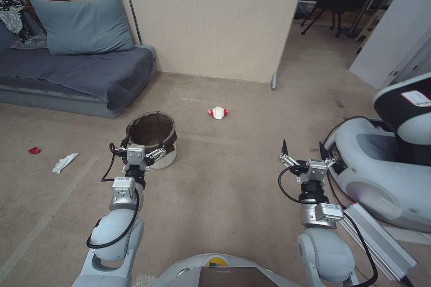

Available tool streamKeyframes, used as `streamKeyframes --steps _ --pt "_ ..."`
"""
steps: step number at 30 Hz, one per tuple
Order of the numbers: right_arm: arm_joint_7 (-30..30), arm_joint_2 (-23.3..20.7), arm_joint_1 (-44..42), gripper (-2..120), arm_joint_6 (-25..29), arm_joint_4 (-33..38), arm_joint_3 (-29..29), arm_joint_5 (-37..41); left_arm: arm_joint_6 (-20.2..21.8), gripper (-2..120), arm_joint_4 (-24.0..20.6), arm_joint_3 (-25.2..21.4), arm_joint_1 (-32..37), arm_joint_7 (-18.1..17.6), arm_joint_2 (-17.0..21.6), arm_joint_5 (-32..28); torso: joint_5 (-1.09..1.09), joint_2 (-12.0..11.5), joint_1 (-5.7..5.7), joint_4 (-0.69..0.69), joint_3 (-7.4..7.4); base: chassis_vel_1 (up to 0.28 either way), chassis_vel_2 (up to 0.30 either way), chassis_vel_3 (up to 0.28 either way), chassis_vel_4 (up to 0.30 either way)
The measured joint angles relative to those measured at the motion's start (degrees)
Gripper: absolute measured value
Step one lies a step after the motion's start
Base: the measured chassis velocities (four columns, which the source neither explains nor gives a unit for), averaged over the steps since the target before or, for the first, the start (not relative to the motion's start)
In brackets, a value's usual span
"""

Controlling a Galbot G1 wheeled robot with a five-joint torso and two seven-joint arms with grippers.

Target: Pick up the trash bin, then pick up the garbage from the floor and place it into the trash bin.

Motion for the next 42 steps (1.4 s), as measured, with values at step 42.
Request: streamKeyframes --steps 42 --pt "-0.17 -0.58 1.51 100 3.54 -0.33 0.40 -0.89 3.36 100 -1.68 -1.13 -0.91 -7.78 -1.03 -3.94 0.00 0.00 0.00 0.00 -0.01 -0.124 0.123 0.125 -0.125"
